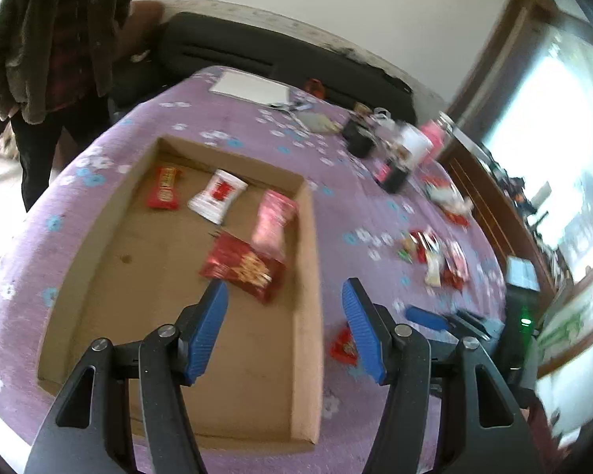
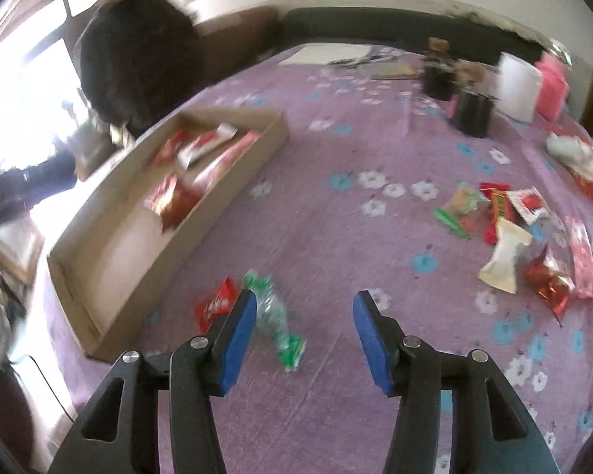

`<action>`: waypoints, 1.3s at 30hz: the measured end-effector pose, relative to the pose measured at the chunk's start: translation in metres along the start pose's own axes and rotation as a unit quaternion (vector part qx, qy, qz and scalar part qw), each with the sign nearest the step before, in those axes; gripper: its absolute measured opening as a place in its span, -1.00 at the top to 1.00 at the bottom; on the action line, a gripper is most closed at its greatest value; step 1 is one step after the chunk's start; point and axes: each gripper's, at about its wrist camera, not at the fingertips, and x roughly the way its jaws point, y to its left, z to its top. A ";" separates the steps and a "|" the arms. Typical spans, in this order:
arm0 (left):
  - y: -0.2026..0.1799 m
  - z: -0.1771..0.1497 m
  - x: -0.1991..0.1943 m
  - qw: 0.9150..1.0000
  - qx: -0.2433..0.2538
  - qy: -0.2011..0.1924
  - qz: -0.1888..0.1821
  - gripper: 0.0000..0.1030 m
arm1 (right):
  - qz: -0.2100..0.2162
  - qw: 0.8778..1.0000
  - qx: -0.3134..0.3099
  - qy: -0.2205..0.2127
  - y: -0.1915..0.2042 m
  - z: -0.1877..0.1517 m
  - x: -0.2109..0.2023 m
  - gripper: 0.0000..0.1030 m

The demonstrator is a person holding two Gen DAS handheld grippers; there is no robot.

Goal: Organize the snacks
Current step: 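Grasp the green-wrapped candy with the right tool while the left tool grasps a small red candy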

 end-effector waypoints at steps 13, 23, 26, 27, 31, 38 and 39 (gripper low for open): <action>-0.076 -0.024 0.028 0.992 0.116 0.032 -0.044 -0.10 | -0.012 0.999 0.039 -0.001 -0.023 -0.009 0.022 0.57; -0.111 -0.042 0.100 0.975 0.187 0.107 0.051 0.00 | -0.023 0.996 0.080 -0.021 -0.067 -0.023 0.009 0.56; -0.107 -0.047 0.118 0.970 0.183 0.139 0.082 0.05 | -0.020 0.996 0.082 -0.026 -0.068 -0.025 0.008 0.56; -0.108 -0.048 0.120 0.969 0.189 0.137 0.085 0.18 | -0.018 0.996 0.082 -0.027 -0.069 -0.025 0.008 0.56; -0.109 -0.044 0.113 0.976 0.158 0.147 0.006 0.18 | -0.009 0.995 0.096 -0.031 -0.076 -0.027 0.006 0.56; -0.102 -0.025 0.088 0.988 0.094 0.109 -0.057 0.18 | -0.047 0.985 0.158 -0.041 -0.111 -0.033 -0.002 0.55; -0.104 -0.027 0.088 0.987 0.109 0.105 -0.047 0.18 | -0.050 0.984 0.164 -0.043 -0.115 -0.034 -0.003 0.55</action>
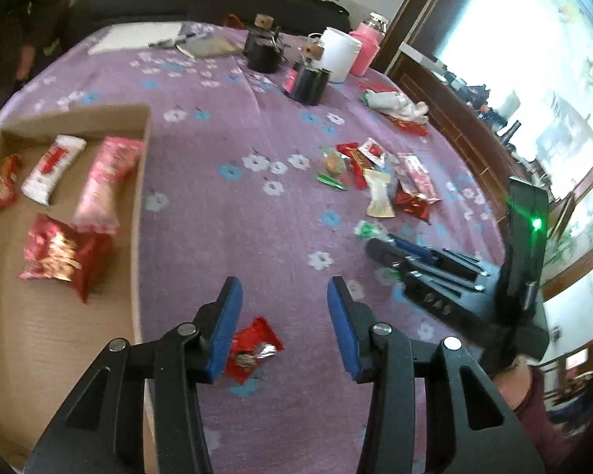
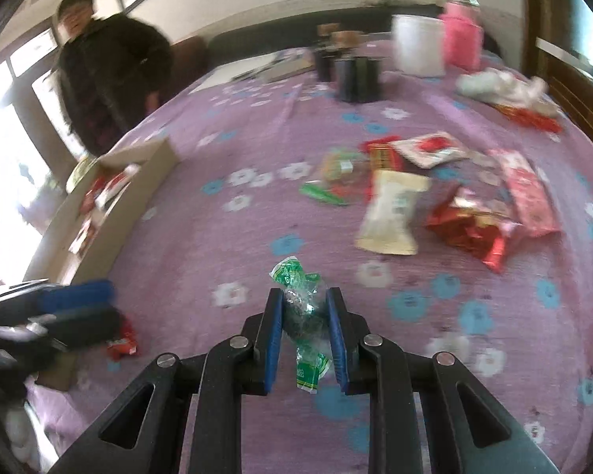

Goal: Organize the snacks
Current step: 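Grasp the green-wrapped candy with the right tool while the left tool grasps a small red candy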

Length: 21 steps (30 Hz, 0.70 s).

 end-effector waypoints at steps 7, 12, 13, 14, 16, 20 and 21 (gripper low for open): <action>-0.034 -0.026 0.030 0.976 0.180 0.044 0.119 0.18 | 0.007 1.000 0.001 -0.004 -0.003 -0.001 -0.002 0.52; -0.036 -0.031 0.036 0.970 0.203 0.061 0.116 0.68 | 0.019 1.000 0.011 -0.004 -0.007 -0.001 -0.002 0.52; -0.037 -0.032 0.036 0.970 0.203 0.058 0.120 0.68 | 0.019 1.000 0.011 -0.004 -0.007 -0.001 -0.002 0.52; -0.039 -0.033 0.037 0.970 0.202 0.055 0.124 0.69 | 0.017 1.000 0.010 -0.005 -0.007 -0.001 -0.002 0.52; -0.040 -0.032 0.037 0.973 0.192 0.050 0.115 0.69 | 0.012 1.000 0.007 -0.006 -0.007 -0.001 -0.003 0.54; -0.049 -0.032 0.034 0.980 0.172 0.034 0.095 0.69 | -0.001 1.000 -0.003 -0.010 -0.002 -0.003 -0.004 0.55; -0.051 -0.031 0.033 0.981 0.167 0.030 0.090 0.69 | -0.003 1.000 -0.004 -0.011 -0.002 -0.003 -0.005 0.56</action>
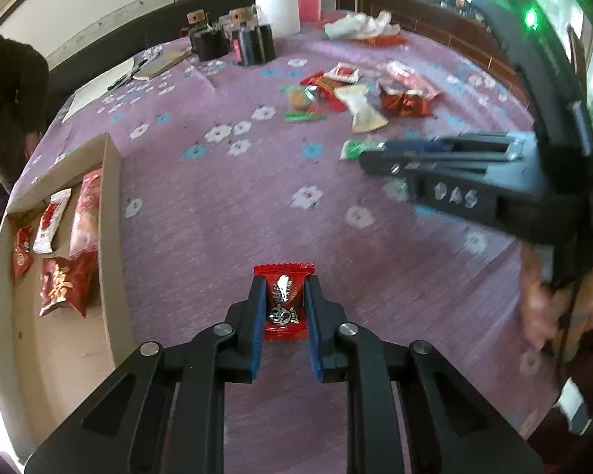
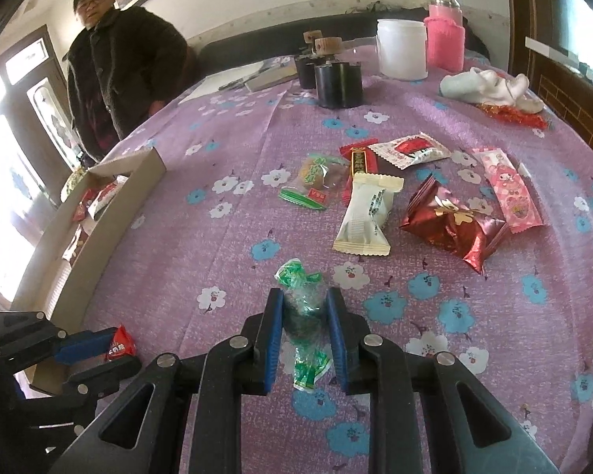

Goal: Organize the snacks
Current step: 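Grasp the green-wrapped candy with the right tool while the left tool grasps a small red candy, then carry both candies over the cardboard tray and open the left tool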

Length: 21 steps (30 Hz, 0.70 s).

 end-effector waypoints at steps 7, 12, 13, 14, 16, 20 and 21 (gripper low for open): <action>0.008 0.005 -0.032 0.996 -0.054 -0.049 -0.044 0.69 | 0.000 1.000 0.008 -0.010 -0.002 0.000 -0.003 0.56; 0.036 -0.003 -0.061 0.992 -0.090 -0.080 -0.048 0.69 | -0.015 1.000 0.008 -0.020 -0.001 -0.001 -0.005 0.56; 0.044 -0.006 -0.067 0.991 -0.098 -0.086 -0.043 0.69 | -0.019 1.000 0.007 -0.022 0.000 -0.001 -0.006 0.56; 0.055 -0.009 -0.072 0.990 -0.107 -0.090 -0.037 0.69 | -0.020 0.999 0.005 -0.024 0.001 -0.001 -0.007 0.56; 0.077 -0.014 -0.080 0.987 -0.126 -0.095 -0.023 0.69 | -0.023 0.999 0.000 -0.028 0.004 0.000 -0.010 0.56; 0.134 -0.024 -0.094 0.980 -0.170 -0.097 0.022 0.69 | -0.008 0.999 -0.008 -0.032 0.018 0.004 -0.020 0.56; 0.145 -0.027 -0.096 0.979 -0.180 -0.096 0.029 0.69 | 0.002 0.999 -0.012 -0.032 0.024 0.007 -0.023 0.56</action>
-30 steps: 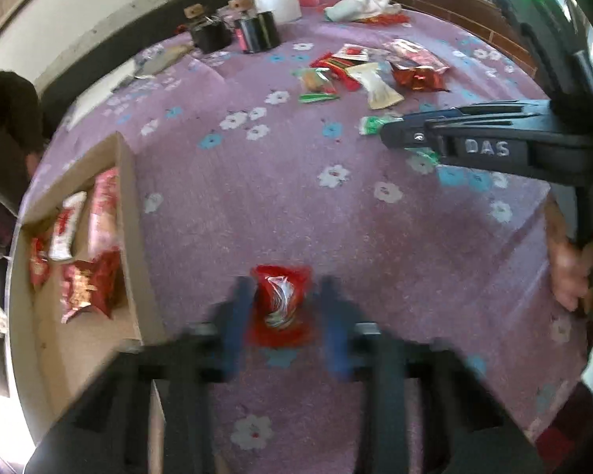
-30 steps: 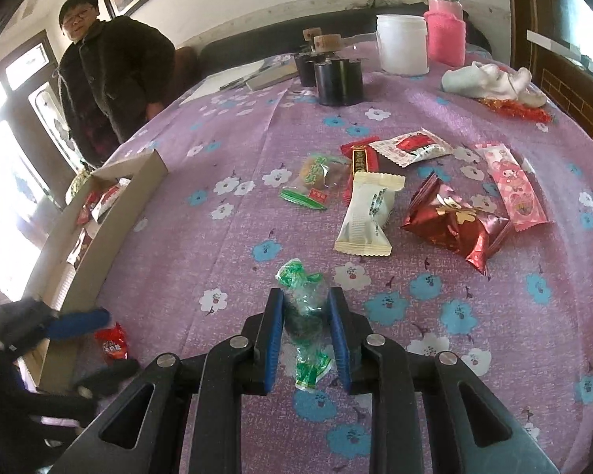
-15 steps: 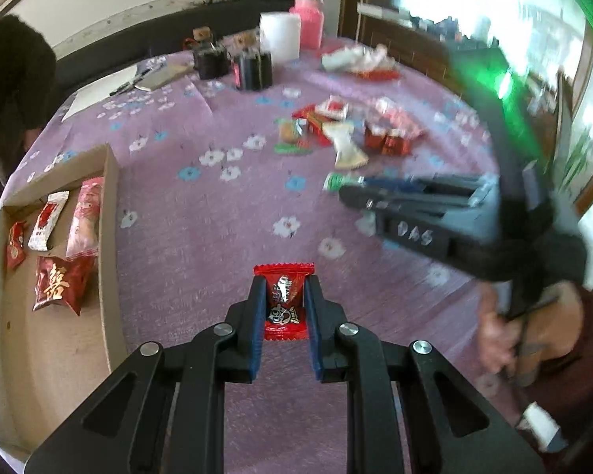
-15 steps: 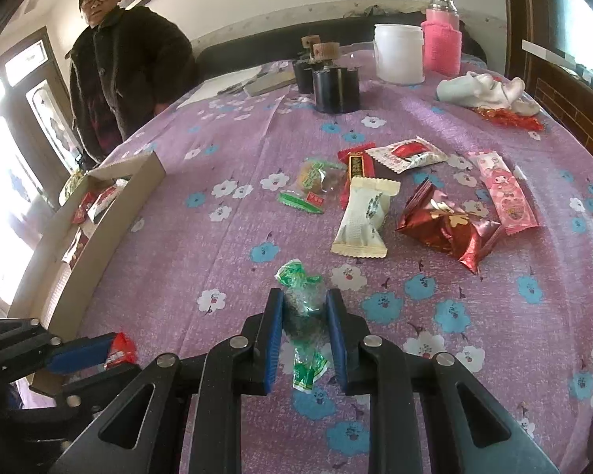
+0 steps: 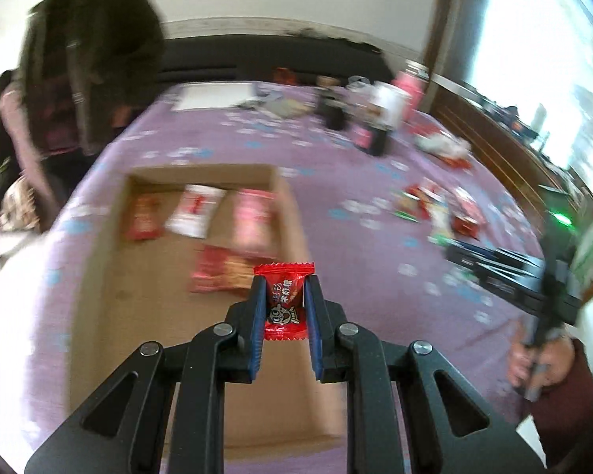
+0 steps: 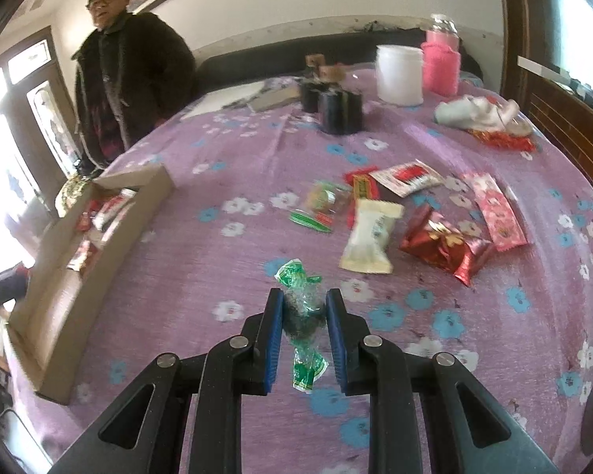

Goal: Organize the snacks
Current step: 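Carry both candies over the cardboard tray and open the left tool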

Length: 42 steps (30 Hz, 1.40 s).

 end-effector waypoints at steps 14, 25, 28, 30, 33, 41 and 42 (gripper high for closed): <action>0.108 0.019 0.063 0.992 -0.096 0.058 0.059 0.69 | 0.117 0.991 -0.049 0.049 0.122 0.043 0.030 0.57; 0.121 0.021 0.093 0.988 -0.111 0.084 0.062 0.68 | 0.135 0.982 -0.072 0.109 0.200 0.081 0.105 0.58; 0.126 0.021 0.097 0.986 -0.120 0.093 0.068 0.68 | 0.131 0.981 -0.071 0.124 0.210 0.085 0.125 0.58; 0.128 0.021 0.097 0.986 -0.122 0.093 0.071 0.68 | 0.129 0.981 -0.070 0.130 0.214 0.087 0.133 0.58; 0.131 0.021 0.097 0.984 -0.129 0.093 0.075 0.65 | 0.121 0.981 -0.074 0.135 0.220 0.087 0.145 0.57; 0.139 0.019 0.081 0.982 -0.160 0.077 0.063 0.57 | 0.133 0.982 -0.056 0.124 0.214 0.092 0.142 0.47; 0.138 0.019 0.078 0.982 -0.162 0.074 0.063 0.48 | 0.134 0.982 -0.052 0.121 0.212 0.092 0.138 0.46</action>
